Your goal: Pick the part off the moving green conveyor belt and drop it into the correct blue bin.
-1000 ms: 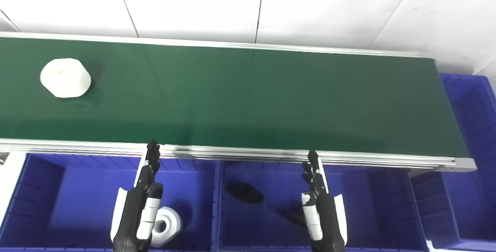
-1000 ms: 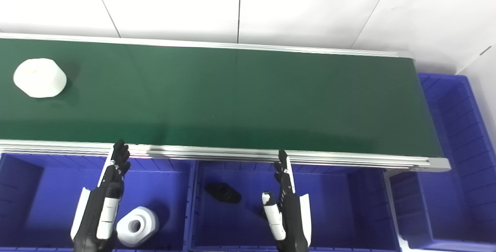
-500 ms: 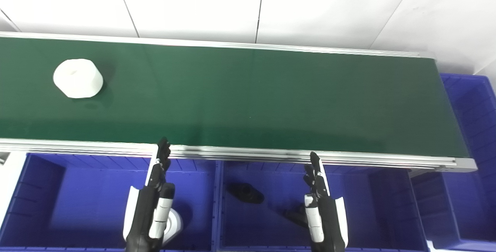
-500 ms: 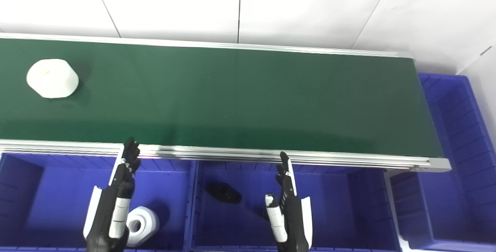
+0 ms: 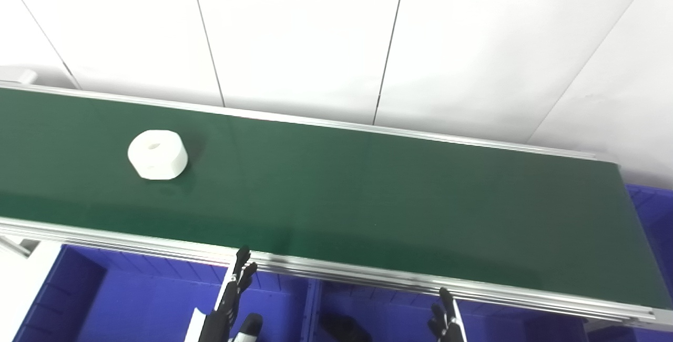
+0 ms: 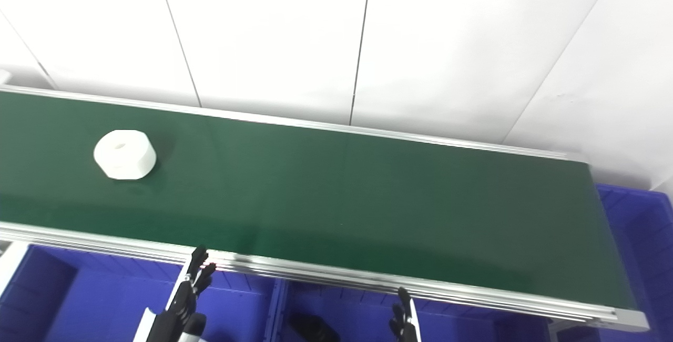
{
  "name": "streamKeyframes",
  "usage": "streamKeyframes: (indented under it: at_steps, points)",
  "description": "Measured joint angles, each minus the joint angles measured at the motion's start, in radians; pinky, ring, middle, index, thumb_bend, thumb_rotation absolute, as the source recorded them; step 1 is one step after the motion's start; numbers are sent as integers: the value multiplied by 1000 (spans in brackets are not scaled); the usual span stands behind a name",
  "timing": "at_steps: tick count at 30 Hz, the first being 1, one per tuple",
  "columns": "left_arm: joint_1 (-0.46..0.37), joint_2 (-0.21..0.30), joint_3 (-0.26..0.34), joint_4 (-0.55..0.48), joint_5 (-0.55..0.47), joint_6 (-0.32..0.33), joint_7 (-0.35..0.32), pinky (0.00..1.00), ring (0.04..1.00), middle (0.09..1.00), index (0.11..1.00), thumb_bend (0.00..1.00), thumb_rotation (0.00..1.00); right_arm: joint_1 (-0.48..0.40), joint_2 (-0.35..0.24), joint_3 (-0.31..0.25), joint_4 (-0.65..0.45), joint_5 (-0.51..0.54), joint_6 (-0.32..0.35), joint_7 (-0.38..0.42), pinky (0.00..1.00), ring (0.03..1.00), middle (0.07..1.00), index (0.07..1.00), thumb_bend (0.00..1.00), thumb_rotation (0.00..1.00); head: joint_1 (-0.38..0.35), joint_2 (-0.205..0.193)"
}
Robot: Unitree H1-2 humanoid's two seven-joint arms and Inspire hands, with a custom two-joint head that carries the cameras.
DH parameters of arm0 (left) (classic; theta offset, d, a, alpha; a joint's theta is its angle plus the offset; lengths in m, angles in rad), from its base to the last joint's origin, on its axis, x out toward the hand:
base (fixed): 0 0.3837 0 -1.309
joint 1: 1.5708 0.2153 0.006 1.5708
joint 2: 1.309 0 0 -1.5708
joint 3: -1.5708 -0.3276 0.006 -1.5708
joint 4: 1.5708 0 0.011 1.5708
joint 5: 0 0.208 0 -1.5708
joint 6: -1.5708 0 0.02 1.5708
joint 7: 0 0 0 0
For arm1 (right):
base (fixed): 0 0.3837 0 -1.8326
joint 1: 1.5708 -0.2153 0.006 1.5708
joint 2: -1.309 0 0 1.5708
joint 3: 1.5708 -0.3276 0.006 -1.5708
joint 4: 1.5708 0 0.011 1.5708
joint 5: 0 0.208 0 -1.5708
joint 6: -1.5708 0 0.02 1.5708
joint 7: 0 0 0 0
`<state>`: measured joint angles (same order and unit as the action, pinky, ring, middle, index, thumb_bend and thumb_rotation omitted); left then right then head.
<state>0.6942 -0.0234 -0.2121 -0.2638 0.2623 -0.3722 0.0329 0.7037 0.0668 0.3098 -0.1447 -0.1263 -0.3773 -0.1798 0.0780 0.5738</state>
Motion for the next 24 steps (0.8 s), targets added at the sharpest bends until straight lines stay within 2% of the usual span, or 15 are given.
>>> streamKeyframes:
  at_steps: [3, 4, 6, 9, 12, 14, 15, 17, 18, 21, 22, 23, 24]
  points:
    - [-1, -6, -2, 19, 18, -19, 12, 889, 915, 979, 1000, 650, 973, 0, -1, -1, 1, 18, 0, 14, 972, 987, 1000, 986, 787, 1000, 22, -17]
    - [-3, -11, -4, 37, 19, -27, 19, 908, 918, 979, 1000, 591, 975, 0, -1, -3, 3, 24, 0, 16, 969, 986, 1000, 993, 783, 1000, 41, -32]
    - [-5, -27, -13, 70, 29, -37, 32, 901, 912, 970, 1000, 540, 992, -4, -4, -13, 18, 32, -2, 24, 979, 993, 1000, 999, 775, 1000, 60, -38]
    - [-6, -55, -32, 84, 80, -48, 51, 830, 895, 961, 1000, 535, 1000, -17, -21, -32, 44, 50, -2, 42, 981, 996, 1000, 1000, 778, 1000, 77, -42]
    - [-16, -67, -40, 80, 120, -50, 76, 802, 882, 940, 1000, 552, 1000, -25, -35, -47, 44, 66, -3, 52, 989, 1000, 1000, 1000, 792, 1000, 86, -40]
    - [-18, -66, -44, 55, 137, -50, 91, 758, 858, 927, 1000, 603, 946, -29, -41, -49, 44, 74, -3, 64, 983, 998, 1000, 1000, 780, 1000, 95, -28]
    - [-21, -66, -50, 29, 138, -50, 99, 726, 848, 916, 1000, 694, 864, -31, -42, -51, 44, 76, -3, 69, 986, 1000, 1000, 1000, 764, 1000, 95, -14]
    - [-38, -64, -58, -45, 133, -50, 103, 684, 830, 898, 1000, 781, 786, -35, -42, -53, 44, 78, -3, 78, 985, 997, 1000, 1000, 763, 1000, 97, -9]
    - [-55, -62, -55, -83, 130, -51, 102, 718, 850, 915, 1000, 823, 740, -38, -42, -54, 44, 78, -3, 80, 984, 992, 1000, 999, 769, 1000, 95, -11]
    - [-131, -54, -35, -179, 82, -40, 95, 736, 849, 922, 995, 850, 669, -41, -42, -57, 44, 74, -2, 85, 981, 983, 1000, 993, 769, 1000, 95, -17]
    - [-162, -47, -21, -193, 69, -33, 89, 702, 812, 877, 938, 890, 609, -41, -42, -58, 44, 73, -2, 86, 961, 970, 1000, 987, 758, 1000, 92, -17]
    - [-188, -40, -7, -205, 62, -12, 81, 693, 803, 866, 924, 900, 594, -41, -41, -59, 44, 71, -2, 87, 955, 967, 1000, 986, 756, 1000, 92, -17]
    - [-228, -25, 19, -218, 57, 7, 68, 641, 777, 849, 886, 911, 537, -41, -41, -60, 44, 69, -2, 87, 949, 963, 1000, 980, 748, 1000, 92, -17]
